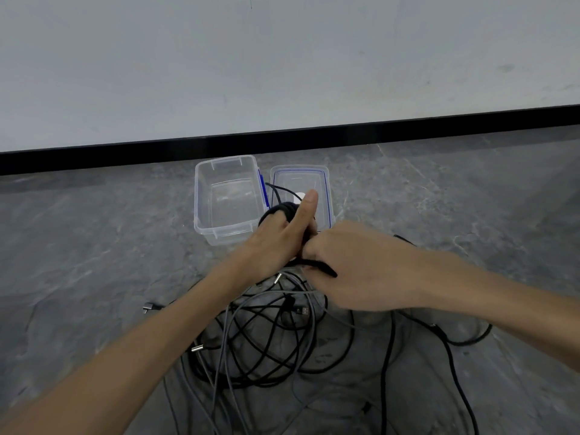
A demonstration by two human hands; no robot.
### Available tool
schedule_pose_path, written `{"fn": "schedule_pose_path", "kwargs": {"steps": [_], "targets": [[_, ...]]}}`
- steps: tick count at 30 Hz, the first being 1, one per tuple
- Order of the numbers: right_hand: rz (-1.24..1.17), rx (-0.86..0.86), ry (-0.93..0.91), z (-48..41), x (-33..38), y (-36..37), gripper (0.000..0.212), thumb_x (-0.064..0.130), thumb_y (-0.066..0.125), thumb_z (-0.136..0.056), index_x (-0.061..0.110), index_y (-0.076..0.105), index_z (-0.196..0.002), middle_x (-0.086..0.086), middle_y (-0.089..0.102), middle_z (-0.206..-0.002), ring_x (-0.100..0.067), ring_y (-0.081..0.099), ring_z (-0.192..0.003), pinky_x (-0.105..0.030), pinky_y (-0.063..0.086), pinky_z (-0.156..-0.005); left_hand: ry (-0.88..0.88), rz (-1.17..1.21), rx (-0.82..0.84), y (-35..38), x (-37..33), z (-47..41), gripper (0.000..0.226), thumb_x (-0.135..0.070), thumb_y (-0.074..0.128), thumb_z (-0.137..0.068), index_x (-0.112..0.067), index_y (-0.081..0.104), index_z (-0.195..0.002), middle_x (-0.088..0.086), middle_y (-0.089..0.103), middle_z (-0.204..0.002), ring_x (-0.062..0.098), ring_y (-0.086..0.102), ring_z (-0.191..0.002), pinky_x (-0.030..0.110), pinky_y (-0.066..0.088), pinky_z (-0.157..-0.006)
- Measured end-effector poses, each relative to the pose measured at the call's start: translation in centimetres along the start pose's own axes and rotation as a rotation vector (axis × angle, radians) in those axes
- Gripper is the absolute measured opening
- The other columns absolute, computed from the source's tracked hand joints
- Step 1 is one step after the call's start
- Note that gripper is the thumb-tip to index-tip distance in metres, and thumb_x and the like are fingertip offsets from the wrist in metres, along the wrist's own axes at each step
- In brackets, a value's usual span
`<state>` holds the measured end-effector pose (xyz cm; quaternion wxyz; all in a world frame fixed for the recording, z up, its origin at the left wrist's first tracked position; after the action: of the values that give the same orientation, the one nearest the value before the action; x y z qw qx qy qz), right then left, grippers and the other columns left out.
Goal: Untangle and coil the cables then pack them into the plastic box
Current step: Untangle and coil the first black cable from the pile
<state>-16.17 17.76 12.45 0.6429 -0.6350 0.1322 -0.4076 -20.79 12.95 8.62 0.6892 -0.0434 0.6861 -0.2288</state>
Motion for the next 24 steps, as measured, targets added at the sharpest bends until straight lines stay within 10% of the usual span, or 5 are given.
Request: {"fn": "schedule_pose_path", "kwargs": {"steps": [7, 12, 17, 24], "targets": [[-0.117, -0.025, -0.18, -0.1, -0.1, -5.4, 0.02, 0.028, 0.072, -0.083, 0.018, 0.066, -0.067, 0.011, 0.056, -0.051, -0.004, 0.052, -0.051, -0.01, 0.036, -0.052, -0.136, 0.275, 0.499, 5.1, -0.4, 2.4, 0.092, -0.081, -0.005, -0.072, -0.003, 0.044, -0.068, 0.003, 0.039, -0.049, 0.017, 0.037, -0.041, 0.037, 0.051, -0.07], [-0.582, -0.039, -0.237, -1.3, -3.5, -6.5, 0.03, 0.033, 0.074, -0.077, 0.005, 0.065, -0.074, -0.028, 0.049, -0.059, -0.037, 0.038, -0.053, -0.033, 0.034, -0.051, -0.221, 0.686, 0.779, 7.8, -2.4, 5.1, 0.063, -0.08, 0.04, -0.076, -0.018, 0.043, -0.066, -0.009, 0.033, -0.045, 0.005, 0.032, -0.033, 0.023, 0.05, -0.061], [-0.953, -0.052, -0.1, -2.0, -7.9, -3.9, 0.025, 0.04, 0.063, -0.08, 0.023, 0.065, -0.062, -0.008, 0.035, -0.055, -0.017, 0.027, -0.05, -0.023, 0.029, -0.051, -0.19, 0.947, 0.814, 6.5, -4.9, 4.7, 0.041, -0.043, 0.042, -0.096, -0.019, 0.05, -0.063, -0.008, 0.03, -0.043, 0.007, 0.029, -0.032, 0.021, 0.051, -0.06], [-1.205, -0.056, 0.01, -2.3, -7.4, 2.6, 0.042, 0.021, 0.043, -0.098, 0.022, 0.057, -0.059, 0.008, 0.037, -0.049, -0.007, 0.026, -0.045, -0.022, 0.021, -0.048, -0.11, 1.345, 0.717, 4.2, -7.3, 3.3, 0.065, -0.067, 0.034, -0.089, -0.012, 0.051, -0.058, -0.002, 0.03, -0.041, 0.014, 0.027, -0.032, 0.024, 0.053, -0.059]]}}
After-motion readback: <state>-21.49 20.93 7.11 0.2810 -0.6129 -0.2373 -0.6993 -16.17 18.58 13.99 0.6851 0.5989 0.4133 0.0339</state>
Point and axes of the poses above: each hand's wrist, its own z-axis away from the middle knuckle, its own y-axis out of the palm, x = y × z, the point moved 10 cm from there along -z, towards the middle knuckle
